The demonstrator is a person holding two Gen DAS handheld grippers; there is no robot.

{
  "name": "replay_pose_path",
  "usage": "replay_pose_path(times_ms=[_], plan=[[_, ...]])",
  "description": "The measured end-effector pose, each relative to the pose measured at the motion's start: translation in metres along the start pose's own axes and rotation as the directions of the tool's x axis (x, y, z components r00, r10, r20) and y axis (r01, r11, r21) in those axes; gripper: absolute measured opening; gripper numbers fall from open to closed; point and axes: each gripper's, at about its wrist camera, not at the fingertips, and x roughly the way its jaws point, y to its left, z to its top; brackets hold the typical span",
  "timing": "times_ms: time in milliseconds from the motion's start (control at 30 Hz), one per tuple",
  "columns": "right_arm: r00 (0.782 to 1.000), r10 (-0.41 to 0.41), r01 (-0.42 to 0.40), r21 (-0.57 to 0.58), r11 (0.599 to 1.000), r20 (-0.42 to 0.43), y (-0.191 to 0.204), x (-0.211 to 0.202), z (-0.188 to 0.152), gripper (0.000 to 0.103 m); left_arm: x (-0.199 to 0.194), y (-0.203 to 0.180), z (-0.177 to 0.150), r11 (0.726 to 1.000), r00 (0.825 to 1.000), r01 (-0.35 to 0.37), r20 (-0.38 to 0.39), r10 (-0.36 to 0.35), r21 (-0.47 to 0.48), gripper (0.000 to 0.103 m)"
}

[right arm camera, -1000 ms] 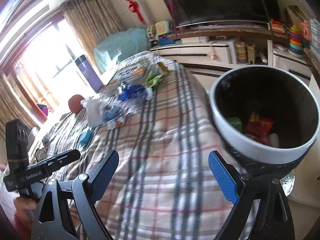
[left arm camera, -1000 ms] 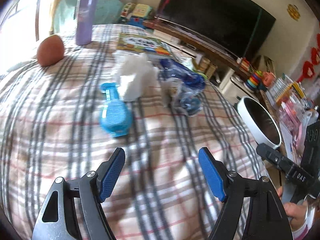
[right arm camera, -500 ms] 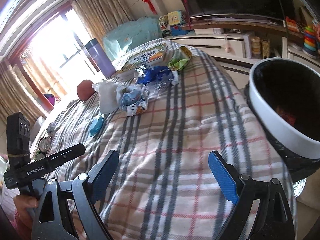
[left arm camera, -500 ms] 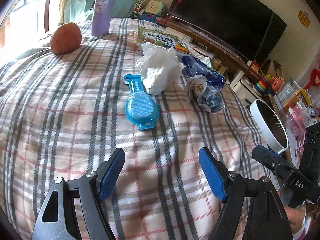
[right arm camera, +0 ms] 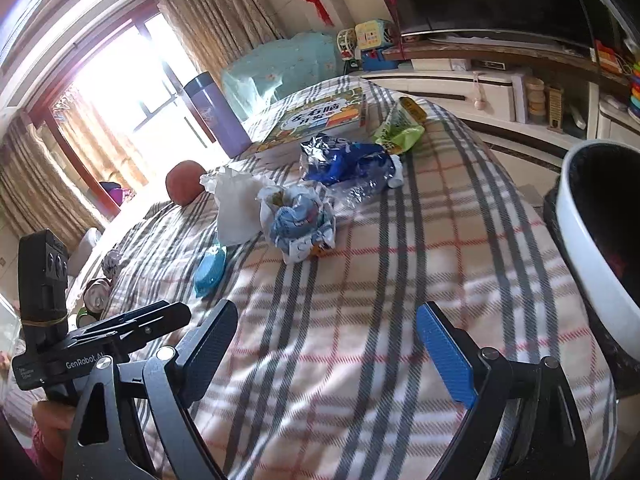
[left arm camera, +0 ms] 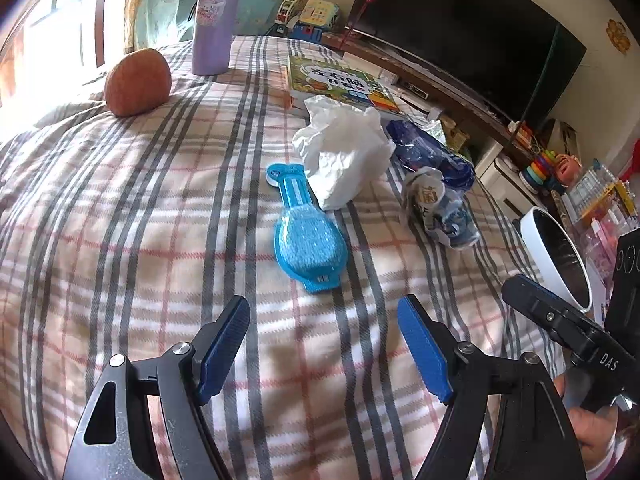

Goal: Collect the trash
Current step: 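Move both open tools back toward the blue brush and crumpled bag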

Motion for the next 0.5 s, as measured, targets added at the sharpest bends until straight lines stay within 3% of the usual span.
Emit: replay_pose_path(times_ms=[233, 500], plan=[[1.000, 0.016, -0.016, -0.005, 1.000, 0.011, 0.004, 0.014, 0.015, 0.091, 0.012, 0.001, 0.014, 1.000, 1.000, -0.019, 0.003, 0.019, 0.001, 0.076], [1.000, 0.022, -0.022, 0.015, 1.000, -0.010, 0.000, 0.039, 0.030, 0.067, 0.035, 0.003, 0.026, 1.000, 1.000, -0.026, 0.001, 0.026, 0.010, 0.074]])
